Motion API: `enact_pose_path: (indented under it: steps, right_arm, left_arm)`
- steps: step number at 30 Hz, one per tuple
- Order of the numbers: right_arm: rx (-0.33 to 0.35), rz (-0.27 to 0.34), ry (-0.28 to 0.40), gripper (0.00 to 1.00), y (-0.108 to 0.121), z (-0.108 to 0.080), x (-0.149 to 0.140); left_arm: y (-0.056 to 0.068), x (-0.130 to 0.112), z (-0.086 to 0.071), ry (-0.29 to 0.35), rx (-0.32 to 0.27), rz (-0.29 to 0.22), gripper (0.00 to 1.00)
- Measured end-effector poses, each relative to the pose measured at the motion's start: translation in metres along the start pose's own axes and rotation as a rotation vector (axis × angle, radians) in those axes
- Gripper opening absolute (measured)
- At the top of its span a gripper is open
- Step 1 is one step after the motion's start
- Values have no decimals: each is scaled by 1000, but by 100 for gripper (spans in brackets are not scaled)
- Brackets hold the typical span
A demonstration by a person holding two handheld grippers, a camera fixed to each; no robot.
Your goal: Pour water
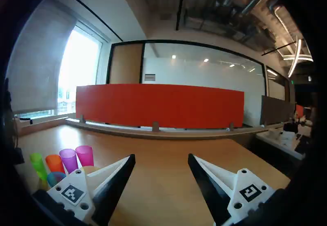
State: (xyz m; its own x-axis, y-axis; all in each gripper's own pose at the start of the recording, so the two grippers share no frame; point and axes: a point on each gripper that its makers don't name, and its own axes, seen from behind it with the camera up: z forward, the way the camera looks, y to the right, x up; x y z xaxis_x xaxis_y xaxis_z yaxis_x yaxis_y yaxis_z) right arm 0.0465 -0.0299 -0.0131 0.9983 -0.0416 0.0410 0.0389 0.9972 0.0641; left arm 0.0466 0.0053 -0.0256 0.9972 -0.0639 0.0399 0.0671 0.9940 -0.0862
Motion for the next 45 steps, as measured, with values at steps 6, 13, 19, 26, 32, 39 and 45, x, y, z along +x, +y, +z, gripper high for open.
enact_pose_path:
  steps: [6, 13, 19, 26, 32, 39, 45]
  right_arm:
    - [11, 23, -10, 100, -3, 2, -7]
    - [15, 47, -31, 100, -4, 4, -13]
    - [-6, 67, -32, 100, 2, 5, -11]
    - [-33, 56, -23, 100, 8, 2, -4]
    - [-40, 54, -22, 100, 8, 1, -3]
    - [-40, 60, -28, 100, 6, 1, -5]
    - [-40, 58, -27, 100, 6, 1, -5]
  left_arm:
    - [2, -6, 2, 9, 8, 6, 85]
    - [-8, -6, 3, 31, 65, 24, 85]
    - [-15, -7, 4, 55, 94, 29, 85]
    - [-16, -13, 7, 68, 123, 64, 85]
    - [-13, -15, 8, 79, 137, 66, 85]
    - [-15, -17, 9, 89, 147, 70, 85]
    - [-18, -24, 12, 92, 148, 71, 85]
